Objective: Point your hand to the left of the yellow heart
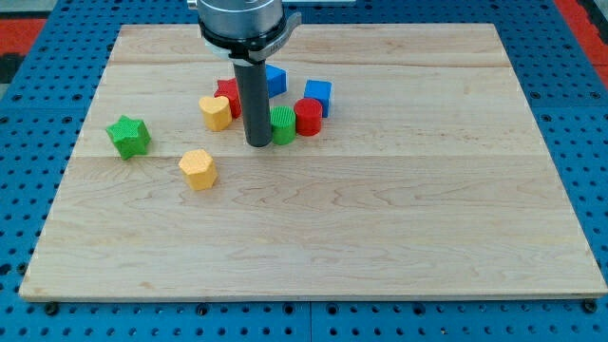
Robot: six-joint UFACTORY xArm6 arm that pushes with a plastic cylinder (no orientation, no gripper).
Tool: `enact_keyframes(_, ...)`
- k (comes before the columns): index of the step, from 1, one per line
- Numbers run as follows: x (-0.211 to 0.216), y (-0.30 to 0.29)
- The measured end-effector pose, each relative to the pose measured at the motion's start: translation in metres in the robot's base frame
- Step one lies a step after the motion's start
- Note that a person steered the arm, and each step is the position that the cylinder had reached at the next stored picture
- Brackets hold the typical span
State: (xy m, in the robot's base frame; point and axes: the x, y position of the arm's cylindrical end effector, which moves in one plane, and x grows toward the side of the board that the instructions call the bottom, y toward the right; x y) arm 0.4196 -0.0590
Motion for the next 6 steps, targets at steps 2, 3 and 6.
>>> enact_keyframes(2,0.014,-0.049)
enact_keyframes(3,0.013,-0.083)
enact_keyframes(6,-0.033,-0.113)
